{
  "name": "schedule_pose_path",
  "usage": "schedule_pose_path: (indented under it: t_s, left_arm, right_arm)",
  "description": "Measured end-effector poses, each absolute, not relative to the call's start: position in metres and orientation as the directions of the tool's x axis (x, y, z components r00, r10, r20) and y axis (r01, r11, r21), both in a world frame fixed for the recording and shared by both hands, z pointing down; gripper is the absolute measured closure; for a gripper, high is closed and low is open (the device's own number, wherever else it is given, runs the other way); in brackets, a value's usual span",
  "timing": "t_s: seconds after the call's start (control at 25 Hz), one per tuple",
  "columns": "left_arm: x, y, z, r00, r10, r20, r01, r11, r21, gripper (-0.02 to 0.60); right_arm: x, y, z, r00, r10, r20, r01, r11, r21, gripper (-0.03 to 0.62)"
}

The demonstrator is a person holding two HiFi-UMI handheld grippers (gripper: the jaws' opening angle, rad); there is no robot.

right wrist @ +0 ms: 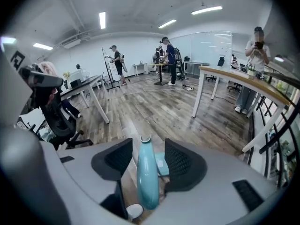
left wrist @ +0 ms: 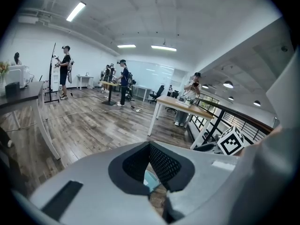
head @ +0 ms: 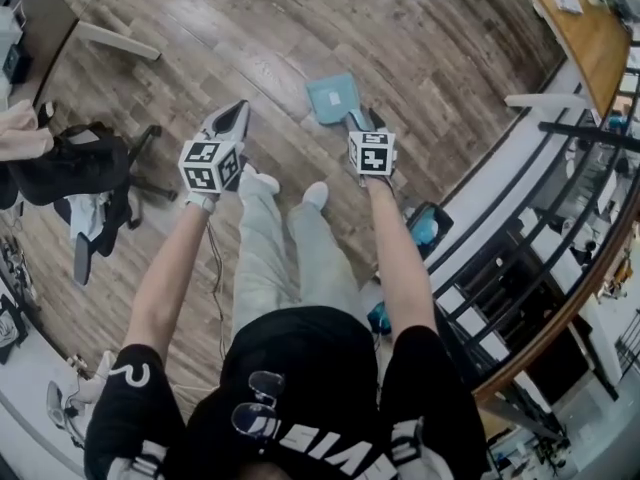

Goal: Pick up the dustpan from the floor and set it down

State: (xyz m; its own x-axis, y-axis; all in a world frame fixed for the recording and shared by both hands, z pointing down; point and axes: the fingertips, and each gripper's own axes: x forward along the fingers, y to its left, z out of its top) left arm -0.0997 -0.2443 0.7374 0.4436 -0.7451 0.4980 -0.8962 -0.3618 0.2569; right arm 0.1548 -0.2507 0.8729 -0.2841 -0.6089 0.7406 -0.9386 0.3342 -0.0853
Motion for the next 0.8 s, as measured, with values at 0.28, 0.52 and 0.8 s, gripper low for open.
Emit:
schedule_pose_path:
  t_s: [0.28,0.52,0.8]
  left_arm:
    - [-0.101,-0.239,0.675,0.431,-0.782,0.451,-0.902,-0.366,0.229,0.583]
    - [-0.102,-0.231,0.618,0.430,-0.816,0.385,-0.900,-0.357,0.250,0.583]
    - [-0.085,-0.225,0.556,0.491,-0.826,0.278,-0.863,-0.417,0.285,0.583]
  right_arm:
    - [0.164,-0.248,0.786,-0.303,-0.688,0.660,-0.948,0.287,-0.135,0.401]
    - [0.158,-0.238,0.701,-0.327,-0.753,0.571,-0.940,0.318,-0.120,0.478]
    - [0.175,-0.232,0.613,-0.341,-0.809,0.479,-0.932,0.358,-0.060,0.594]
